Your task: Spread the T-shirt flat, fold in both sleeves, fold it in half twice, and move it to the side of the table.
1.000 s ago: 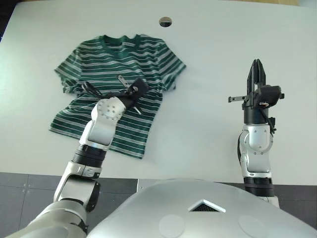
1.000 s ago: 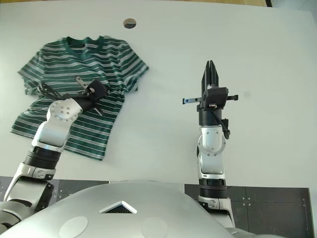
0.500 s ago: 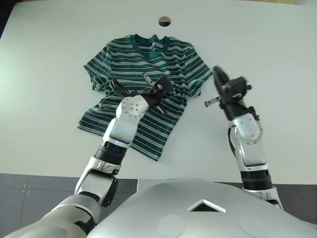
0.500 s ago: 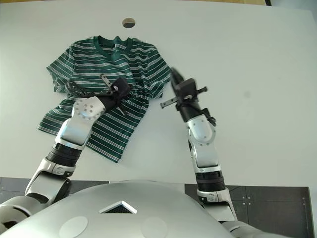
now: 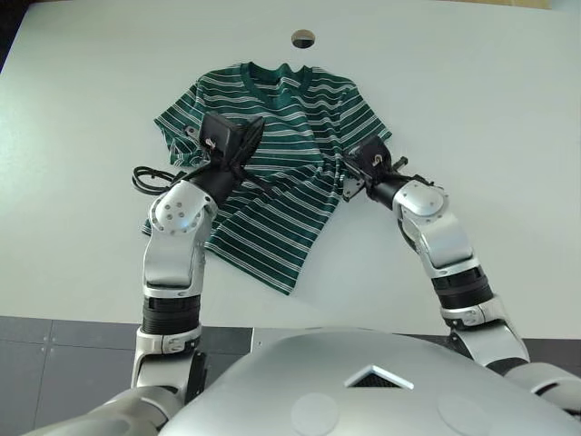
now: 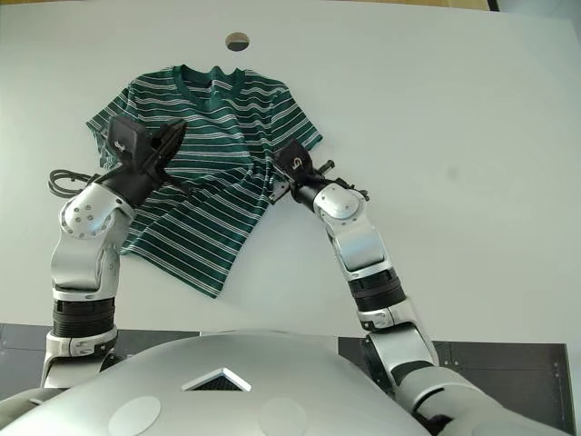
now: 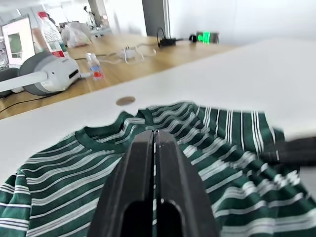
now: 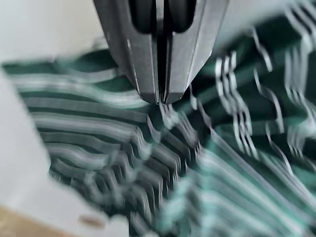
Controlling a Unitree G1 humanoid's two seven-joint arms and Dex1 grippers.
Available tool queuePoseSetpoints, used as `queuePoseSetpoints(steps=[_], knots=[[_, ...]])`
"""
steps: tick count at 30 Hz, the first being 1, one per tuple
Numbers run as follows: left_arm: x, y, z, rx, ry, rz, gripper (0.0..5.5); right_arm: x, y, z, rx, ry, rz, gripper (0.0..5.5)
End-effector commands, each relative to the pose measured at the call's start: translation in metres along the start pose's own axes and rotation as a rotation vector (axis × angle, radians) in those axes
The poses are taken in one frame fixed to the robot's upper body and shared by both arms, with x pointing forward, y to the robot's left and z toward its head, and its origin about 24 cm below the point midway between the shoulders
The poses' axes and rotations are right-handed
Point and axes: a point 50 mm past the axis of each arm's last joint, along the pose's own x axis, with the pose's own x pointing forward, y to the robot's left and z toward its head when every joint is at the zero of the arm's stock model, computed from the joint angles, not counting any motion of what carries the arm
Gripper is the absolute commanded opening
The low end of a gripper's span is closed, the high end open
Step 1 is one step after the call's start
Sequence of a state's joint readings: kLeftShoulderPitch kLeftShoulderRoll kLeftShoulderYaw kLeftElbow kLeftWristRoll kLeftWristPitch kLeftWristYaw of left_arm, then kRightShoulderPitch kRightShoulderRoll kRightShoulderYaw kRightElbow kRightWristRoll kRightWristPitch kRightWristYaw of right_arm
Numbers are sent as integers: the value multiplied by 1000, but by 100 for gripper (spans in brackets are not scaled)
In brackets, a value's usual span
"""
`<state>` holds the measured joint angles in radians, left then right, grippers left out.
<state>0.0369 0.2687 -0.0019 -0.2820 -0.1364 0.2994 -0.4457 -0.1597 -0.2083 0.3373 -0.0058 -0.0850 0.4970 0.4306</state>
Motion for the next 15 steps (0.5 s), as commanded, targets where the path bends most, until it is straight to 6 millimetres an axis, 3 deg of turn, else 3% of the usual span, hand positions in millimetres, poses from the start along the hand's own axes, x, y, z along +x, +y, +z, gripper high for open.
queuePoseSetpoints(steps=[1,7,10,12,15], knots=[[2,-4,7,-7,-31,-3,10,-13,-22,-20,-54,145,-39,14],[1,-6,13,-22,-59,-3,10,-43,-75,-47,-125,314,-156,14],[1,-7,14,-29,-65,-4,10,-50,-93,-51,-156,335,-201,14],[3,-8,13,-34,-63,-6,10,-46,-90,-27,-195,171,-213,14],[3,-7,11,-40,-59,-5,10,-49,-70,20,-207,-149,-168,14]])
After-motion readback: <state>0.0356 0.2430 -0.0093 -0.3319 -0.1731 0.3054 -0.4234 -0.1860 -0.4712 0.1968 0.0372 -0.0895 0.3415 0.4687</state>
